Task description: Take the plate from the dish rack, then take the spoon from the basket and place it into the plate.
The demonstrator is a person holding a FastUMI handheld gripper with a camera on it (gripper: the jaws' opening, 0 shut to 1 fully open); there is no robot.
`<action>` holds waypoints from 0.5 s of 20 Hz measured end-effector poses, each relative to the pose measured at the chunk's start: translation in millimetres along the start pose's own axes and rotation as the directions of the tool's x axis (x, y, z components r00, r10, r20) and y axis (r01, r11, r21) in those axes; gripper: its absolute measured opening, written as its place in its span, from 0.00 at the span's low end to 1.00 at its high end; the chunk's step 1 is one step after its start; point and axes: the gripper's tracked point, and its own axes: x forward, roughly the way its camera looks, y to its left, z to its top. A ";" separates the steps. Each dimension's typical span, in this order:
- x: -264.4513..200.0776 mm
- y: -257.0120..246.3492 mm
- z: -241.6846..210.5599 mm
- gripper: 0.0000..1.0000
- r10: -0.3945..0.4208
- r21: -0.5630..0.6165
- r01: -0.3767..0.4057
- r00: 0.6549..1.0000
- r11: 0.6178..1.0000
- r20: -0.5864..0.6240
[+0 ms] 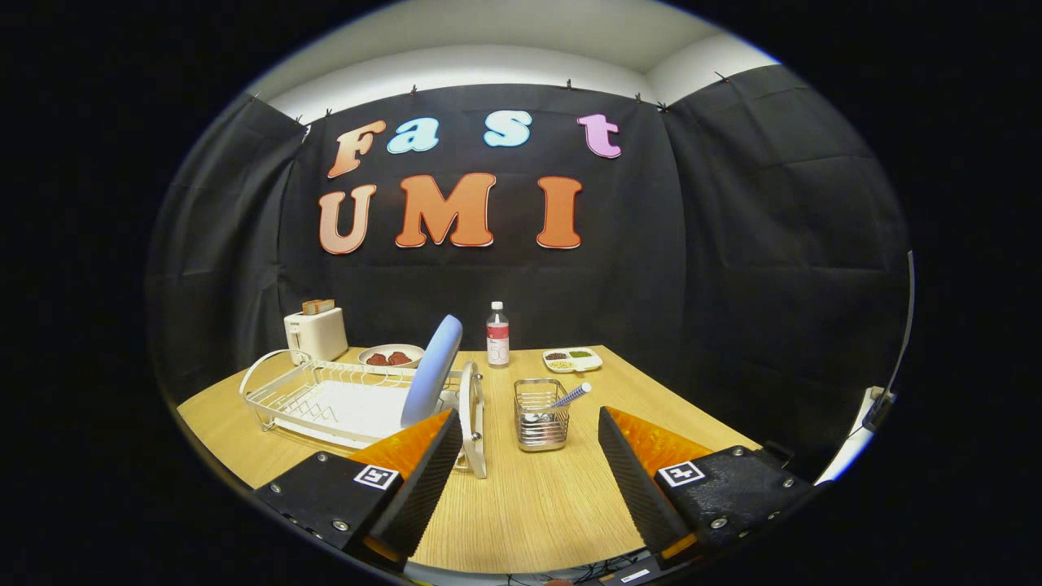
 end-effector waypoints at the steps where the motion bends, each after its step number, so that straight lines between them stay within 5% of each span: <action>1: 1.8 3.8 4.4 1.00 0.003 -0.004 -0.003 1.000 1.000 0.002; 10: 24.6 46.2 49.1 1.00 0.026 -0.044 -0.025 0.999 0.999 0.034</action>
